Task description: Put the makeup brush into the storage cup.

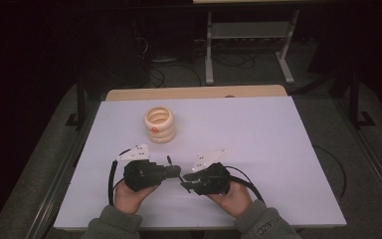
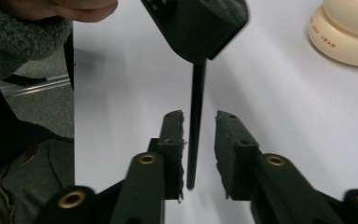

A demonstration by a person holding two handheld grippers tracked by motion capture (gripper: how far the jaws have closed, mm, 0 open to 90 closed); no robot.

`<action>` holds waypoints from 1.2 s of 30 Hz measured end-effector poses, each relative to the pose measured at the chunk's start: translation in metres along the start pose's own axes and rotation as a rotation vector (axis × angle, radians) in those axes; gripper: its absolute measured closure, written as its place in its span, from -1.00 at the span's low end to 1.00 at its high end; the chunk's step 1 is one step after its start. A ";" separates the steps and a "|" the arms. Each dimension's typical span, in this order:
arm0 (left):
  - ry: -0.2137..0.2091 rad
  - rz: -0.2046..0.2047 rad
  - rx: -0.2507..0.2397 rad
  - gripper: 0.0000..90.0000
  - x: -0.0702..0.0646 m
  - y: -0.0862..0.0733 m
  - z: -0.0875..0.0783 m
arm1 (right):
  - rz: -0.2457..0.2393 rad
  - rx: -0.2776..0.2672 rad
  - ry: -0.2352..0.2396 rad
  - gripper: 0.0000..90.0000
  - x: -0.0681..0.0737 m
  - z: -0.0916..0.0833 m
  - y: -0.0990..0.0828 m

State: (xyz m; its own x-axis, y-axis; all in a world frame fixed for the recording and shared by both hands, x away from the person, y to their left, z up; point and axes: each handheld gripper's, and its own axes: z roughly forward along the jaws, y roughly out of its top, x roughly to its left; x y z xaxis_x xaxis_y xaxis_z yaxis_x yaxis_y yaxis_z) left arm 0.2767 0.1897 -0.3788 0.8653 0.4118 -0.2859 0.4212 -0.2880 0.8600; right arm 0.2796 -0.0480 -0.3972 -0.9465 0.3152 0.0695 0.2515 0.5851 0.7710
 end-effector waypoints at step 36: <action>0.135 0.003 0.048 0.89 0.032 0.044 -0.024 | 0.184 -0.029 -0.171 -0.32 -0.045 -0.076 -0.062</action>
State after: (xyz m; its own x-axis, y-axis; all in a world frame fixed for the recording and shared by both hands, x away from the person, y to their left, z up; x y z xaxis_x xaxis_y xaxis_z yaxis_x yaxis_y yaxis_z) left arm 0.3160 0.2105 -0.3404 0.8232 0.5228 -0.2213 0.4344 -0.3291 0.8385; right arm 0.2917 -0.1552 -0.3996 -0.8369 0.5374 0.1039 0.4077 0.4855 0.7733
